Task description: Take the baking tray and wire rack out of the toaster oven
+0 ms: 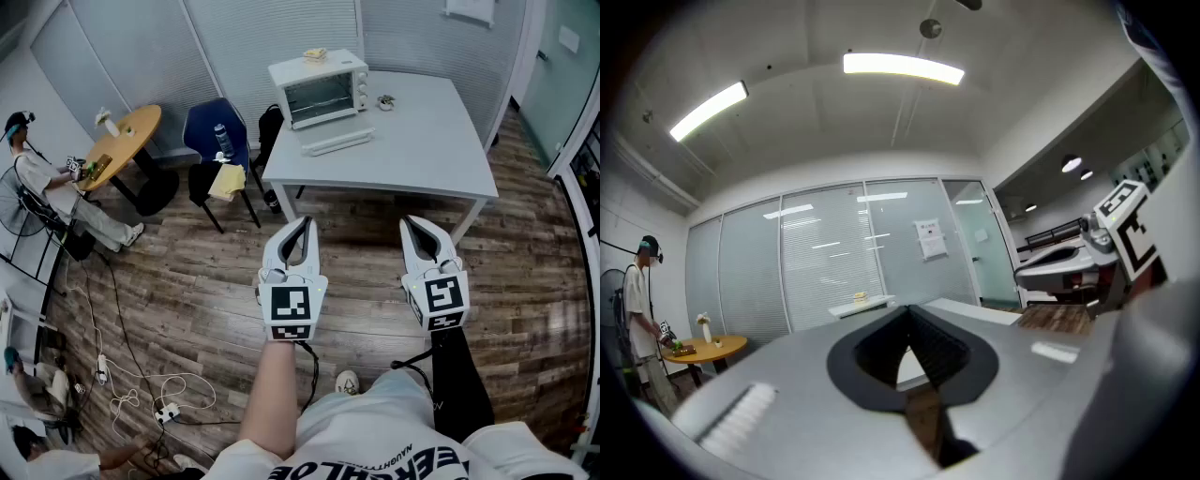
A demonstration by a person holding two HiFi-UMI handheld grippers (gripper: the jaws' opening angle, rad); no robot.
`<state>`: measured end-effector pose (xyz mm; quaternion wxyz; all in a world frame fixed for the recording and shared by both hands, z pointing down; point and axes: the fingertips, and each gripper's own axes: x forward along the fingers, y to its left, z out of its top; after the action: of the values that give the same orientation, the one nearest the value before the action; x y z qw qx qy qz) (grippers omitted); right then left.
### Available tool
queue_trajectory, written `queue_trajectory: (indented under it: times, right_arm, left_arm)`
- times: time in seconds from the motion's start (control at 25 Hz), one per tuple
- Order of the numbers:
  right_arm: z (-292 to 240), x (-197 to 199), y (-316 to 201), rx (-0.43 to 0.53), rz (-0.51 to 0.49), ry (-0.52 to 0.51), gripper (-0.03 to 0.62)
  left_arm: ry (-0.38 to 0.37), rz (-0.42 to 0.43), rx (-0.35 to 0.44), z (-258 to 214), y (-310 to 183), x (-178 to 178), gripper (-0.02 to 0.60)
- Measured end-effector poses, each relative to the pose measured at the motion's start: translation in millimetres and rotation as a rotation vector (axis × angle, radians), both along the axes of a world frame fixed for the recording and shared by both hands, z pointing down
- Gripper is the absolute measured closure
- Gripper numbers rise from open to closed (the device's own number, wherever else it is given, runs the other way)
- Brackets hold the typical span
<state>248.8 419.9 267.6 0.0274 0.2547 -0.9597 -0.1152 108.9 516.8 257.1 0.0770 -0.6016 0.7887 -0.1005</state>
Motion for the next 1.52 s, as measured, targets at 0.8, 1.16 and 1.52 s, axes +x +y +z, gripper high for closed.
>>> queue_trajectory:
  times: [0.8,1.16,1.52]
  right_arm:
    - [19.5,-14.1,-12.1,-0.015,0.068,0.032,0.569]
    - [32.7,-36.5,-59.2,-0.045,0.058,0.034,0.549]
    - [32.9,-79.3,-126.5,-0.032,0.038,0.032,0.545]
  left_arm:
    - [0.030,0.097,0.014,7.3,-22.6,-7.8,0.432]
    - [0.051,0.094,0.020,16.9,-67.0,-33.7,0.430]
    - [0.055,0.052,0.022,19.4,-123.2,-78.9,0.430]
